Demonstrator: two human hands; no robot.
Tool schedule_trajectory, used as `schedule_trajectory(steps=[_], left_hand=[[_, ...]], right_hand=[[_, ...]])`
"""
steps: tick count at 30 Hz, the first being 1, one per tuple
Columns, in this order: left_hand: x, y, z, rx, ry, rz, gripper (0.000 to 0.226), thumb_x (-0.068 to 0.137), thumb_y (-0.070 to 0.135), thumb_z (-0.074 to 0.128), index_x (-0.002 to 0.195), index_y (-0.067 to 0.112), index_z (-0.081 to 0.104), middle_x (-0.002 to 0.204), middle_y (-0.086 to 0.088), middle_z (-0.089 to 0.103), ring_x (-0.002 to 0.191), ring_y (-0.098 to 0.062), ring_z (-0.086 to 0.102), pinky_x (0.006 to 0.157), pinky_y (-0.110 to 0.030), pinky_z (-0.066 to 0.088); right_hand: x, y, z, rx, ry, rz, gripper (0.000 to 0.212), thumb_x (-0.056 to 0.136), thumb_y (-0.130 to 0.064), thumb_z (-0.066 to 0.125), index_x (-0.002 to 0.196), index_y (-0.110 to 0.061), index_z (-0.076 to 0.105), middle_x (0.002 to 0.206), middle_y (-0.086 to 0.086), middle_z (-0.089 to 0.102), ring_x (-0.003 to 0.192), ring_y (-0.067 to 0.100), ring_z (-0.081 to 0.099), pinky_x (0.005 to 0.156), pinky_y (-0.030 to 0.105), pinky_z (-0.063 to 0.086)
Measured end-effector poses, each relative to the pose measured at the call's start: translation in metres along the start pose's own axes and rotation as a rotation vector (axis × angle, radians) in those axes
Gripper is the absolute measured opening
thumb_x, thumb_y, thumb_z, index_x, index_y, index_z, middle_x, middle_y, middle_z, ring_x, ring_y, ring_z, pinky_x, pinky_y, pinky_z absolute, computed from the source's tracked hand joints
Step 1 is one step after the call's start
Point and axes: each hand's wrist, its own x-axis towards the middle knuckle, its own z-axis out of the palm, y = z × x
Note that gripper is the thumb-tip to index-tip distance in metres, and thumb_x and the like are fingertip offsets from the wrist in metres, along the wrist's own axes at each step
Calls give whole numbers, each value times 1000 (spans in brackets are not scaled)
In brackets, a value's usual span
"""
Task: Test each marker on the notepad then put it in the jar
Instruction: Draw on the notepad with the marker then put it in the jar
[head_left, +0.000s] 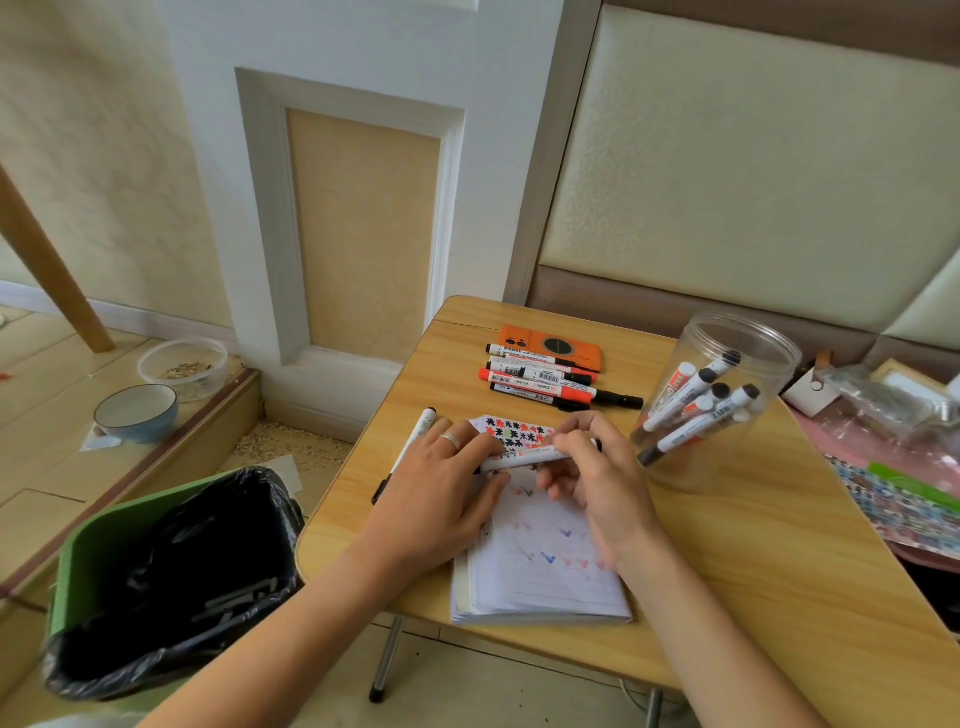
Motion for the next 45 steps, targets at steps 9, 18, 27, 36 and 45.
schedule_trajectory(steps=[9, 18, 27, 36, 45], left_hand=[[-1, -1, 1, 120, -172, -87, 51, 91, 50, 44, 134, 25, 55, 130, 6, 56, 122, -16, 51, 107, -34, 32], [-2, 4, -2, 129, -245, -122, 51, 93, 49, 39, 135, 24, 54, 134, 4, 56, 119, -16, 54, 107, -33, 40], [-1, 8, -7, 94, -259, -147, 46, 93, 45, 46, 132, 23, 58, 132, 4, 57, 116, -17, 56, 98, -31, 44], [-3, 4, -4, 55, -254, -174, 52, 89, 54, 36, 129, 27, 58, 129, 8, 57, 111, -14, 56, 95, -32, 47], [-3, 5, -4, 56, -261, -180, 54, 89, 55, 34, 130, 27, 57, 129, 8, 56, 111, -13, 55, 95, -31, 46]], right_hand=[[10, -63, -33, -437, 265, -551, 13, 98, -20, 69, 105, -21, 58, 87, 1, 75, 74, 17, 76, 60, 34, 59], [22, -147, -83, -756, 658, -952, 21, 104, -18, 56, 120, -6, 57, 95, 1, 65, 77, 12, 60, 69, 9, 41], [35, -132, -87, -1007, 643, -834, 23, 103, -12, 56, 126, -10, 59, 100, 15, 68, 88, 35, 63, 68, 32, 40], [53, -116, -94, -1351, 432, -303, 33, 109, -25, 32, 113, -11, 63, 101, 21, 70, 88, 35, 57, 66, 35, 37], [53, -127, -90, -1316, 453, -263, 28, 104, -24, 42, 102, -11, 66, 96, 16, 67, 80, 33, 62, 65, 37, 52]])
